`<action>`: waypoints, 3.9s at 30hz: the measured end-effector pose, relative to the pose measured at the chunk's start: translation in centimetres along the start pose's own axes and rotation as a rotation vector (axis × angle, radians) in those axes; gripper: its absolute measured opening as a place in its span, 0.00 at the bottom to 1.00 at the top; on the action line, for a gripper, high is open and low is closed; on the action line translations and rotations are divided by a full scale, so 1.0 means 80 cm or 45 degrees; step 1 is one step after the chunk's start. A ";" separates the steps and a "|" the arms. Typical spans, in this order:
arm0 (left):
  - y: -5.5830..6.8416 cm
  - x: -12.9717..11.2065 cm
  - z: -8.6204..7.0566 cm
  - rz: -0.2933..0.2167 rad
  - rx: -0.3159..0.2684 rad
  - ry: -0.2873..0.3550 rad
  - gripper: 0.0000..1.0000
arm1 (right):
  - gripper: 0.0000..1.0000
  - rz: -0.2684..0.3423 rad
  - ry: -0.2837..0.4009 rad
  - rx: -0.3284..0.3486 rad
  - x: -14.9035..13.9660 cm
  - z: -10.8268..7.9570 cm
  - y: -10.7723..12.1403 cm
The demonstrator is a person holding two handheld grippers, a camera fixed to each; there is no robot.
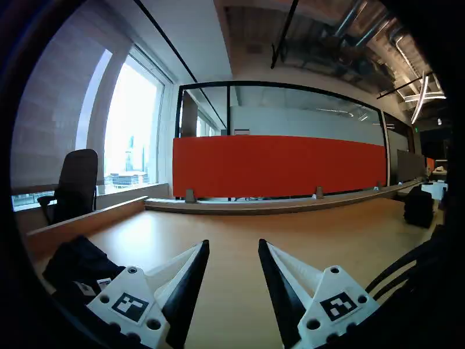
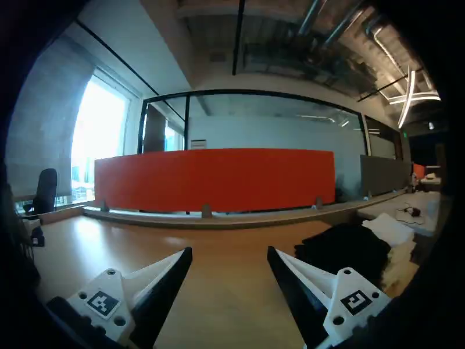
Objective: Fold towel
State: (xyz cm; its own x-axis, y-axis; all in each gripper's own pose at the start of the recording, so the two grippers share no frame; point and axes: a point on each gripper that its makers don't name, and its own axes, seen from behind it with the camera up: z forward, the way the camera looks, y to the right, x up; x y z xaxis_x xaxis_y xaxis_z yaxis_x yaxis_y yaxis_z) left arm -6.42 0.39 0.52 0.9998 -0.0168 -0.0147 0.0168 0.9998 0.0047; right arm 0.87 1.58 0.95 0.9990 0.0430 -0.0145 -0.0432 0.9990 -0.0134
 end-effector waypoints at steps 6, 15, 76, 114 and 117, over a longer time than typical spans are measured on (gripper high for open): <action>0.000 0.000 0.000 0.000 0.000 0.000 0.61 | 1.00 -0.011 -0.001 -0.002 -0.011 0.004 0.002; 0.001 0.001 0.000 0.000 0.000 0.000 0.61 | 1.00 0.010 0.003 0.011 -0.009 0.001 -0.007; 0.000 0.000 0.000 0.000 0.000 0.000 0.61 | 1.00 -0.027 -0.001 0.034 -0.026 -0.008 -0.025; 0.002 0.002 -0.001 -0.002 0.000 -0.002 0.61 | 1.00 -0.026 -0.001 0.034 -0.027 -0.008 -0.025; 0.002 0.001 -0.001 -0.003 0.000 -0.001 0.61 | 1.00 -0.026 -0.001 0.034 -0.027 -0.008 -0.025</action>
State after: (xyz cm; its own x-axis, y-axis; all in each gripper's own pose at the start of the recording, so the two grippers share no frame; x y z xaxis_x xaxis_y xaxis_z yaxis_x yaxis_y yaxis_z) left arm -6.30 0.57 0.41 0.9997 -0.0194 -0.0137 0.0195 0.9998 0.0048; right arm -1.22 -0.51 0.40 0.9996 0.0225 -0.0141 -0.0223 0.9997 0.0133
